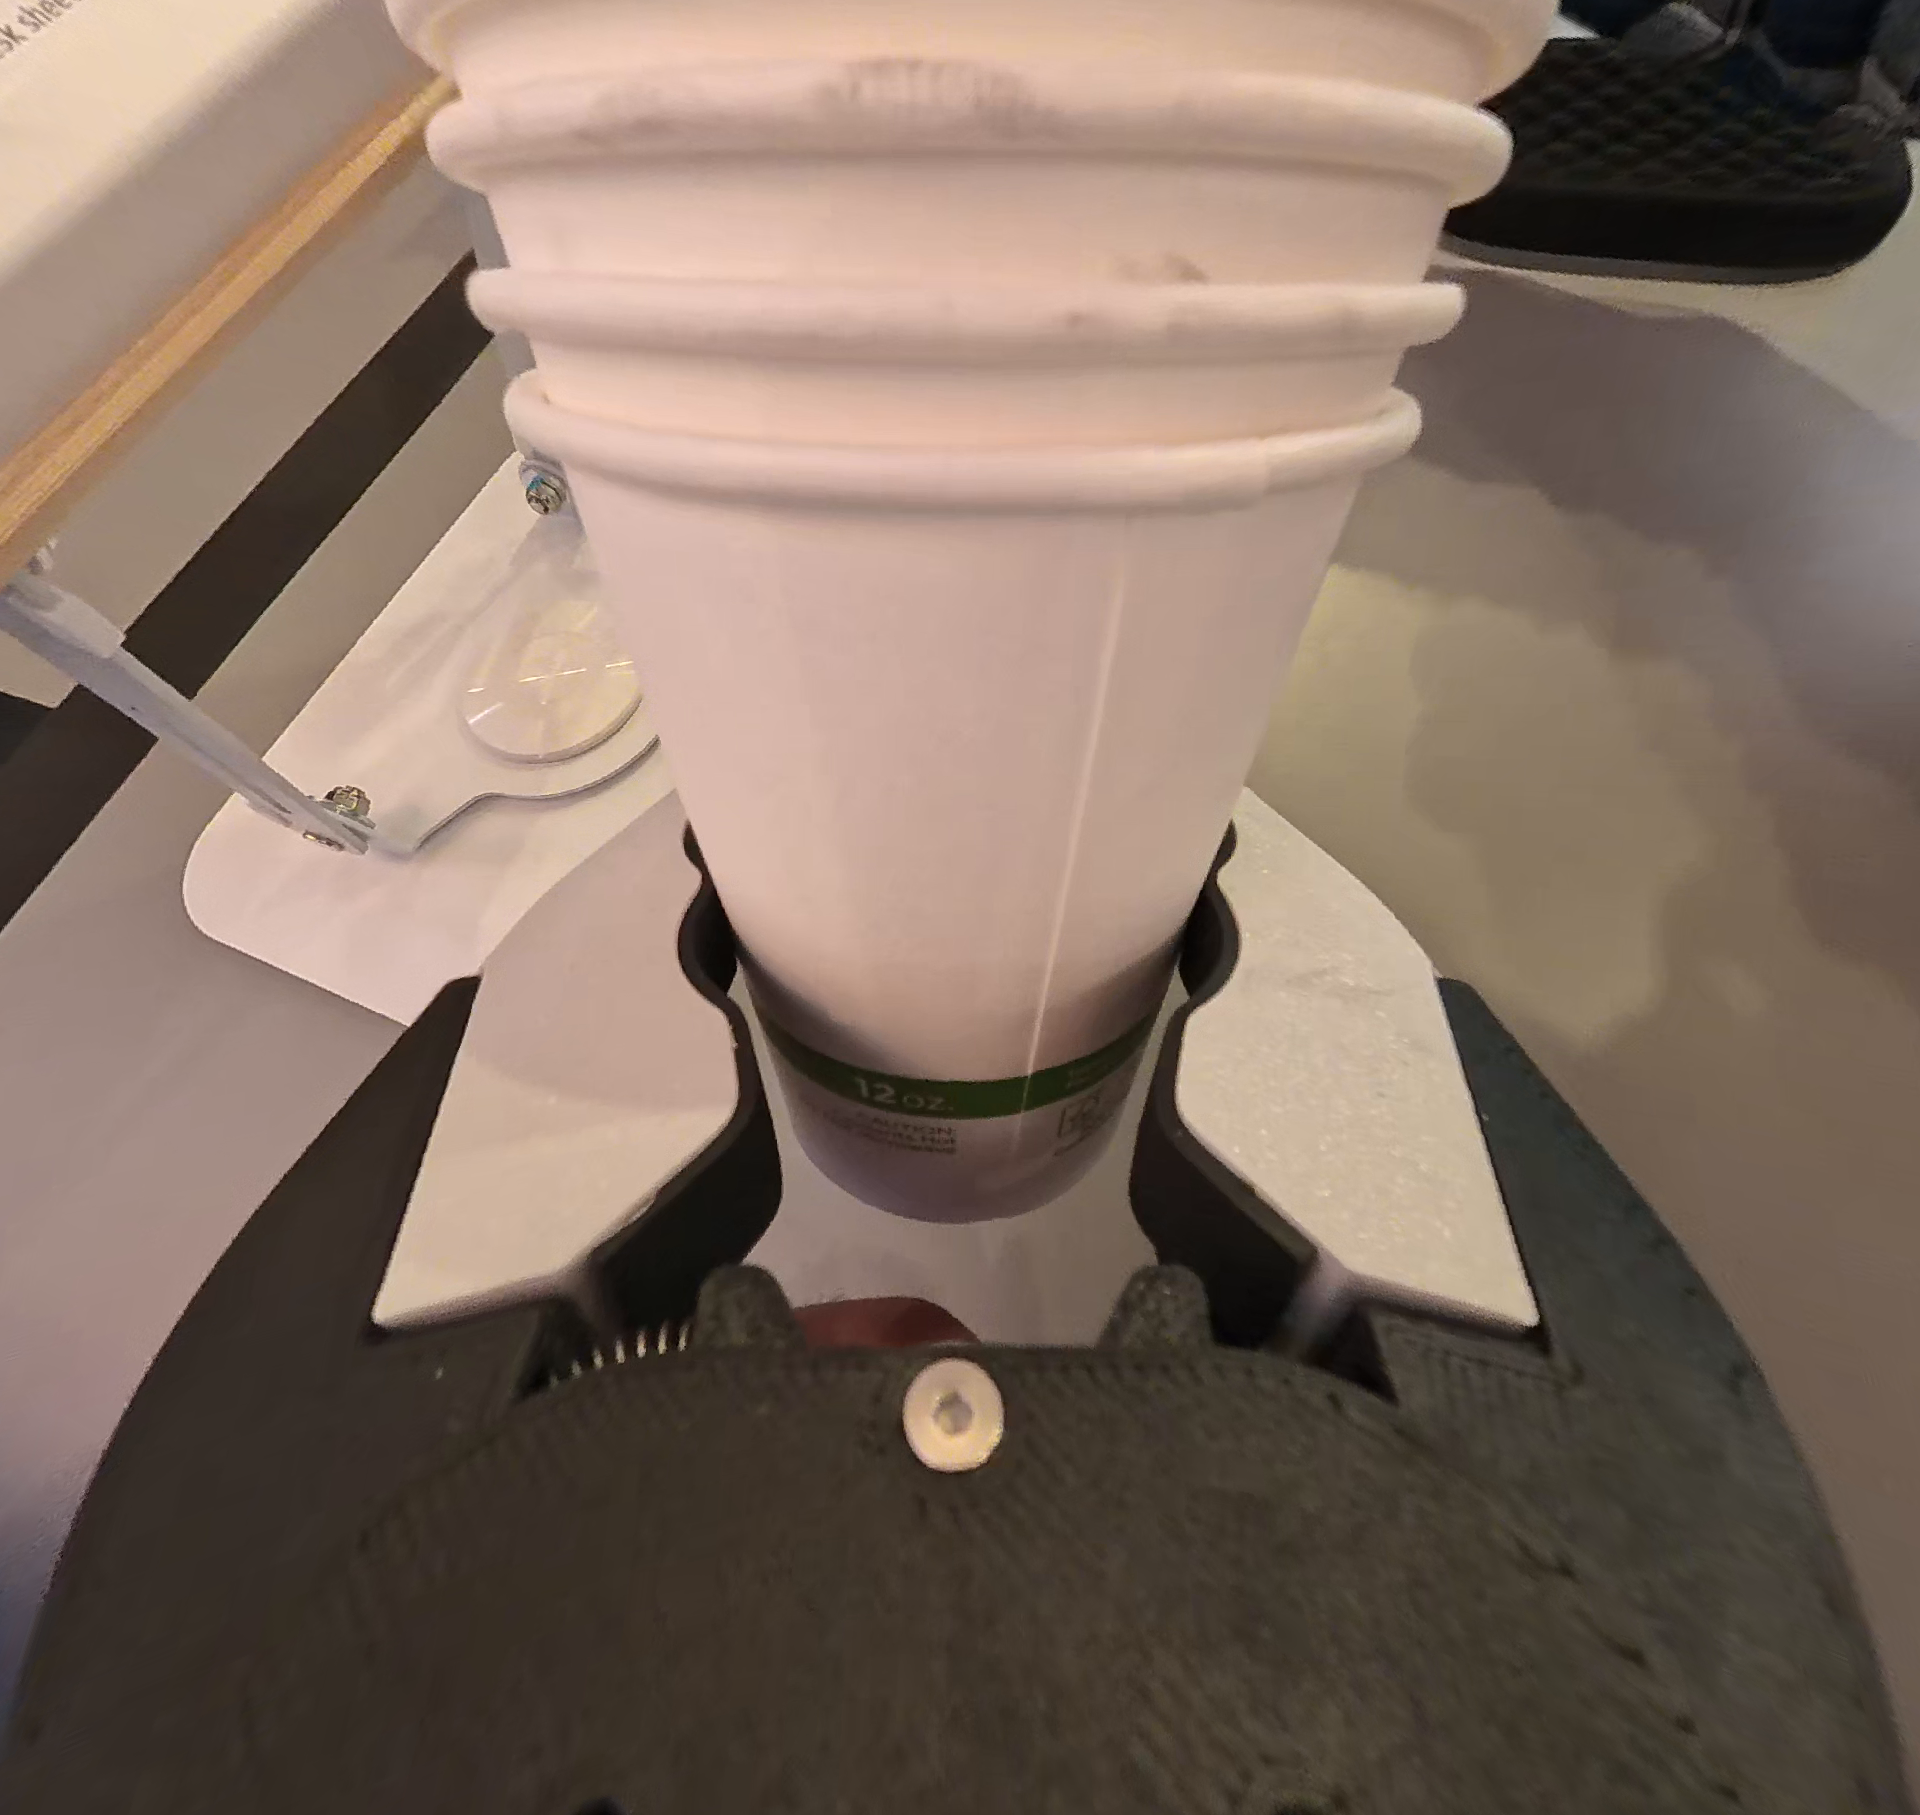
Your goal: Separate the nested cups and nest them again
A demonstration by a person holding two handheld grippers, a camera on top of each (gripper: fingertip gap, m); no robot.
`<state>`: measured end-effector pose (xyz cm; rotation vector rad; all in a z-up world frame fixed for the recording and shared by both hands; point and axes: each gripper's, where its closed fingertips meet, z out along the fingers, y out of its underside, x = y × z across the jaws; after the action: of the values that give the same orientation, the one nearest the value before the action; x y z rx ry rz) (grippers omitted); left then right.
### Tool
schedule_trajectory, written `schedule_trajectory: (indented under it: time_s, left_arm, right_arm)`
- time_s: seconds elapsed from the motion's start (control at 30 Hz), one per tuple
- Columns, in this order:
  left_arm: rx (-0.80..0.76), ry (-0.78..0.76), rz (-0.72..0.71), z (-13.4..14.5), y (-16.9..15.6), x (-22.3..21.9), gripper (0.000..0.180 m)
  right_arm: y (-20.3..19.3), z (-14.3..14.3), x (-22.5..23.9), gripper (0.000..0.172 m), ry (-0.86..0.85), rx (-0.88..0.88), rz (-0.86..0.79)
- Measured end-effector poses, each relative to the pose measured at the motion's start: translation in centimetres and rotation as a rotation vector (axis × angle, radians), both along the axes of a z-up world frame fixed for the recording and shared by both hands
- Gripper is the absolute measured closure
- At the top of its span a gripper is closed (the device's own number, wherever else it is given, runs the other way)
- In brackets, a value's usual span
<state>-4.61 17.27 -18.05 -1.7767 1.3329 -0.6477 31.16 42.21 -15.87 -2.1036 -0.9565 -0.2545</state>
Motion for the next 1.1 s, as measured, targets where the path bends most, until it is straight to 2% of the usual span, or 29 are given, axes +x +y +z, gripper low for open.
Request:
schedule_trajectory:
  time_s: [0.13,0.2,0.23,0.3,0.37,0.43,0.53,0.63,0.7,0.8,0.9,1.1]
  left_arm:
    - [-0.008,0.003,-0.002,-0.3,0.0,0.2,0.095]
    - [-0.013,-0.002,0.0,-0.3,0.1,0.3,0.095]
    - [-0.015,-0.007,0.003,-0.3,0.1,0.3,0.095]
    - [-0.018,-0.019,0.01,-0.2,0.2,0.4,0.095]
    - [-0.025,-0.042,0.015,0.2,0.3,0.5,0.095]
    - [-0.031,-0.069,0.021,0.7,0.3,0.6,0.095]
    - [-0.043,-0.136,0.026,1.7,0.3,0.9,0.095]
    - [-0.037,-0.16,0.051,2.3,0.5,0.7,0.095]
    - [-0.036,-0.172,0.063,2.7,0.6,0.4,0.095]
    - [-0.026,-0.166,0.085,2.9,0.8,-0.2,0.095]
    - [-0.024,-0.164,0.1,3.0,1.0,-0.7,0.095]
    - [-0.013,-0.146,0.104,3.1,0.9,-0.9,0.095]
  right_arm:
    - [0.6,-0.7,0.4,0.167,0.024,0.005,-0.022]
    - [0.3,0.3,0.9,0.135,0.013,0.022,-0.051]
    - [-0.1,1.5,0.9,0.125,0.005,0.055,-0.059]
    - [-2.1,5.2,-0.6,0.118,-0.011,0.156,-0.026]
    - [-6.0,9.7,-5.6,0.131,0.067,0.239,0.129]
    - [-11.5,13.3,-12.7,0.139,0.2,0.247,0.365]
    - [-20.8,16.5,-23.4,0.146,0.354,0.201,0.755]
    - [-26.8,15.9,-30.3,0.147,0.379,0.097,1.004]
    - [-28.2,14.8,-33.0,0.149,0.358,0.056,1.073]
    - [-28.3,13.1,-34.9,0.152,0.317,0.007,1.096]
    - [-28.0,12.8,-35.3,0.162,0.36,-0.021,1.088]
    - [-27.4,11.2,-35.6,0.158,0.33,-0.079,1.087]
